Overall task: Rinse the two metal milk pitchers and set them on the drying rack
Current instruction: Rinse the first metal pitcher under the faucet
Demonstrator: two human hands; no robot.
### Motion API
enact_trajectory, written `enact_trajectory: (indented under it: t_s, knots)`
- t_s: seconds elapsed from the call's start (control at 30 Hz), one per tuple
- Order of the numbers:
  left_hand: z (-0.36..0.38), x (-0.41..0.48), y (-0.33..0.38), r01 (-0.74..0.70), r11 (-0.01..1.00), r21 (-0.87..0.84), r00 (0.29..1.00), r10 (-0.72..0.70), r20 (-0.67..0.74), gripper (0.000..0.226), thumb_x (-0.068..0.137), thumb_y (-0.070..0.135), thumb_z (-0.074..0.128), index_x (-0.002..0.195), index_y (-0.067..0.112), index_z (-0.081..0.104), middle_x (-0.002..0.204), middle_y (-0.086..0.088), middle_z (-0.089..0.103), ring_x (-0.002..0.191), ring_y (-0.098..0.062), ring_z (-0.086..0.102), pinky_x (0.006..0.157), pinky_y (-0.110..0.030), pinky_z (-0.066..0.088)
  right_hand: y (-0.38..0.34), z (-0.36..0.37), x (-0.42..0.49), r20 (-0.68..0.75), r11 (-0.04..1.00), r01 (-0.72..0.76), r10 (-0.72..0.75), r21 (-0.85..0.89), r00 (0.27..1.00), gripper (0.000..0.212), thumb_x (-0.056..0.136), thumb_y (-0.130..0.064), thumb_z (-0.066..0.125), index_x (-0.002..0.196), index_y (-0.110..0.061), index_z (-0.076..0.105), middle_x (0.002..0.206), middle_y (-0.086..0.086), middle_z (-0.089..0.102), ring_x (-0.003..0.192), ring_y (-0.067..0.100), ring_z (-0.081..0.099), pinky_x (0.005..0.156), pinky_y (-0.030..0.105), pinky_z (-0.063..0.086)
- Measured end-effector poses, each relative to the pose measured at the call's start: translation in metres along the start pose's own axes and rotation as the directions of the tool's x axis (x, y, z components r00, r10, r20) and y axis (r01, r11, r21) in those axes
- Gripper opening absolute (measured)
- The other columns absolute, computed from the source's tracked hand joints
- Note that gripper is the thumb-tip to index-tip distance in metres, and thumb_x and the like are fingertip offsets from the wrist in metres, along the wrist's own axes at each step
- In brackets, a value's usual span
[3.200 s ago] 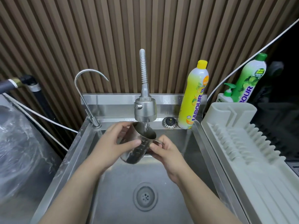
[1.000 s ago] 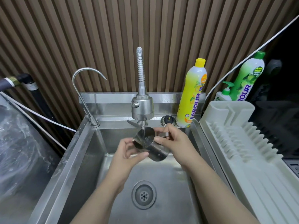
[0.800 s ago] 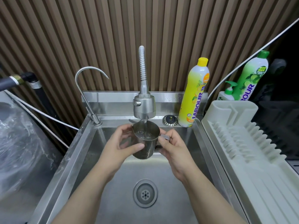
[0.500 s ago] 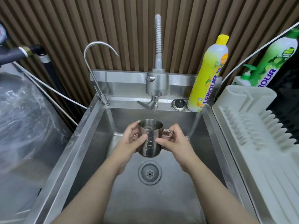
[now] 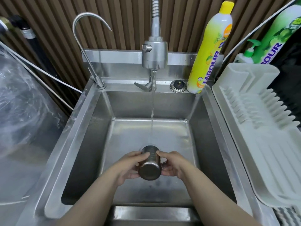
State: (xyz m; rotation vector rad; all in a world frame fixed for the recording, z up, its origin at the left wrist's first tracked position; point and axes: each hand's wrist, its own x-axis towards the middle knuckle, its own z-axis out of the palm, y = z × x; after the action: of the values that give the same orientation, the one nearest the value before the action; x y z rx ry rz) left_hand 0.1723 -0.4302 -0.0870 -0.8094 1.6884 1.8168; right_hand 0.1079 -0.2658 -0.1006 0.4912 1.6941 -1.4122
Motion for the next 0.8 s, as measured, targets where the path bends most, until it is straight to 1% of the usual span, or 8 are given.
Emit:
enact_trajectory:
  t_s: [0.07,0.17,0.27,0.33,0.4,0.47,0.63,0.8]
  knots:
    - [0.003,-0.009,0.003,-0.125,0.992,0.019,0.989,0.124,0.079,0.059,0.069,0.032,0.079,0.122,0.037,0.054,0.117,0.01,0.064,0.101,-0.009,0.065,0.079,-0.029,0.054,-0.004,-0.004,-0.012,-0.041,0.992,0.1,-0.097,0.071,0.994,0.041,0.083,-0.032,0.068,0.111,-0.01,0.047,0.091,0.016,0.061,0.063,0.024,0.062,0.053,0.031,0.058]
    - [0.016,-0.017,0.014,-0.334,0.943,0.006,0.941,0.333,0.065,0.071,0.071,0.005,0.077,0.129,0.035,0.051,0.12,0.01,0.064,0.09,0.001,0.068,0.064,-0.019,0.053,-0.014,-0.015,-0.041,-0.101,0.94,0.318,-0.307,0.127,0.946,0.021,0.086,-0.026,0.065,0.094,-0.015,0.049,0.084,0.007,0.059,0.063,0.021,0.059,0.058,0.032,0.06]
    - [0.035,-0.022,0.032,-0.462,0.886,-0.044,0.884,0.464,0.048,0.072,0.073,-0.001,0.073,0.134,0.03,0.049,0.12,0.007,0.067,0.093,-0.004,0.068,0.066,-0.021,0.052,-0.029,-0.035,-0.066,-0.213,0.806,0.552,-0.59,-0.215,0.778,0.01,0.085,-0.031,0.065,0.094,-0.028,0.064,0.111,-0.006,0.057,0.097,0.011,0.057,0.086,0.028,0.049]
    - [0.061,-0.023,0.058,-0.517,0.848,-0.113,0.849,0.525,0.057,0.061,0.075,-0.001,0.07,0.128,0.027,0.054,0.112,0.006,0.071,0.093,-0.006,0.069,0.066,-0.02,0.052,-0.042,-0.066,-0.089,-0.228,0.661,0.599,-0.735,-0.452,0.639,0.024,0.084,-0.034,0.065,0.108,-0.033,0.066,0.132,-0.017,0.045,0.127,0.0,0.041,0.104,0.02,0.028]
    - [0.088,-0.026,0.086,-0.543,0.82,-0.178,0.831,0.556,0.026,0.044,0.08,0.004,0.066,0.12,0.021,0.059,0.101,0.005,0.072,0.083,-0.006,0.068,0.062,-0.02,0.054,-0.052,-0.092,-0.11,-0.175,0.575,0.647,-0.799,-0.501,0.575,0.039,0.082,-0.035,0.067,0.121,-0.032,0.061,0.141,-0.015,0.046,0.134,-0.004,0.035,0.117,0.03,0.018]
    - [0.118,-0.027,0.117,-0.582,0.788,-0.2,0.801,0.598,0.024,0.03,0.081,0.01,0.065,0.112,0.012,0.064,0.092,0.001,0.072,0.075,-0.006,0.067,0.061,-0.019,0.056,-0.058,-0.119,-0.126,-0.178,0.552,0.665,-0.819,-0.503,0.545,0.053,0.075,-0.038,0.073,0.126,-0.034,0.057,0.138,-0.016,0.053,0.127,-0.011,0.041,0.118,0.035,0.022]
    - [0.196,-0.013,0.194,-0.617,0.78,-0.106,0.765,0.626,0.151,0.018,0.083,0.02,0.068,0.098,0.012,0.068,0.093,-0.006,0.072,0.073,-0.012,0.069,0.06,-0.024,0.059,-0.077,-0.179,-0.144,-0.383,0.594,0.733,-0.795,-0.331,0.471,0.038,0.08,-0.033,0.069,0.118,-0.029,0.063,0.104,-0.019,0.064,0.088,-0.015,0.055,0.085,0.007,0.038]
    - [0.262,0.021,0.242,-0.587,0.809,-0.028,0.774,0.571,0.275,0.025,0.085,0.021,0.065,0.109,0.012,0.063,0.103,-0.006,0.065,0.089,-0.017,0.063,0.068,-0.031,0.058,-0.1,-0.247,-0.129,-0.556,0.632,0.772,-0.666,-0.066,0.497,0.023,0.082,-0.039,0.066,0.101,-0.028,0.069,0.104,-0.004,0.07,0.096,0.009,0.061,0.095,0.03,0.047]
